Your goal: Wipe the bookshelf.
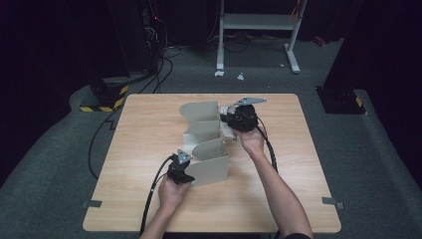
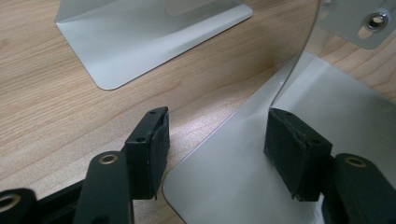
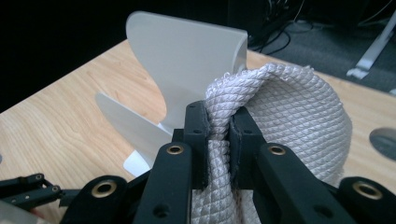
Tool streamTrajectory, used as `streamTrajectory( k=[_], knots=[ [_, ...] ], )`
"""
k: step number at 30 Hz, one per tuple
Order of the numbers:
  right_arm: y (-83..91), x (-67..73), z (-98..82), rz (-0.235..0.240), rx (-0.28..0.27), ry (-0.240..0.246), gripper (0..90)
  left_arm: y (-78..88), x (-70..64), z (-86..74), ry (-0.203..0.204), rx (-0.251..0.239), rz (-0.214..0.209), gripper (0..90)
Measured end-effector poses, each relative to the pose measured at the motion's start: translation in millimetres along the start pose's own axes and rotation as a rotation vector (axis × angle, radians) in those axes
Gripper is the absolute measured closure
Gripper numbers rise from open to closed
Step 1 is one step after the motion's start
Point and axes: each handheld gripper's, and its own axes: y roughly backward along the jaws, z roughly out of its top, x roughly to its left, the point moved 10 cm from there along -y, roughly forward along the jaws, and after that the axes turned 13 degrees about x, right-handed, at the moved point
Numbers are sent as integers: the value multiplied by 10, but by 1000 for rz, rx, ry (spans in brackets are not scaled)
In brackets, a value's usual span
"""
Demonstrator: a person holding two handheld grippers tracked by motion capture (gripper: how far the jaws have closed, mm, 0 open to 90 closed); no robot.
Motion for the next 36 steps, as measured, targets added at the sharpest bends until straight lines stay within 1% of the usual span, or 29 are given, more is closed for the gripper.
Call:
streamTrajectory(
  k=[1,3,5,7,10,12,13,14,15,18,20,21,22,23,24,25,26,27,29,30,31,33,35,36],
  knots=[
    [-9,20,12,-3,-12,1,805,0,-1,0,0,-1,-2,404],
    [-37,7,6,8,-13,-14,804,1,-2,-2,-3,0,-2,404],
    [-81,-31,-26,20,-7,-31,804,2,-9,-4,-4,1,-4,404],
    [-149,-67,-97,32,14,-47,804,3,-9,-4,-3,0,-6,404],
    [-311,-103,-250,40,59,-52,803,2,-10,-3,0,-1,-9,404],
    [-451,-132,-372,55,96,-68,802,2,-8,-2,1,-3,-9,404],
    [-451,-132,-372,55,96,-68,802,2,-8,-2,1,-3,-9,404],
    [-600,-172,-518,43,151,-73,803,1,-8,-2,0,-3,-9,404],
    [-659,-176,-575,42,171,-80,803,1,-7,-2,-3,-2,-6,404],
    [-800,-196,-714,31,219,-73,803,1,-9,-3,-1,-2,-8,404],
    [-897,-232,-794,28,250,-90,804,2,-9,-3,-3,-2,-6,404],
    [-915,-239,-795,33,250,-101,804,3,-9,-4,-3,-2,-7,404],
    [-923,-246,-777,39,245,-115,804,3,-9,-4,-3,-2,-7,404],
    [-923,-246,-777,39,245,-115,804,3,-9,-4,-3,-2,-7,404],
    [-911,-246,-735,39,232,-119,804,3,-9,-4,-3,-2,-7,404],
    [-860,-234,-643,35,208,-115,805,3,-10,-3,-1,-3,-9,404],
    [-802,-236,-547,28,171,-109,804,3,-8,-3,-3,-3,-9,404],
    [-716,-248,-434,30,146,-126,805,3,-7,-3,-3,-3,-7,404],
    [-630,-253,-330,17,120,-110,806,4,-6,-4,-7,-1,-6,404],
    [-568,-243,-252,22,89,-100,806,4,-8,-4,-5,-2,-8,404],
    [-512,-229,-183,22,73,-90,806,4,-9,-5,-5,-1,-8,404],
    [-400,-197,-43,9,36,-59,806,3,-9,-4,-5,-2,-7,404],
    [-288,-161,82,15,-12,-49,806,5,-6,-6,-10,-1,-5,404],
    [-247,-146,128,18,-15,-46,806,5,-7,-6,-10,0,-5,404]
  ],
)
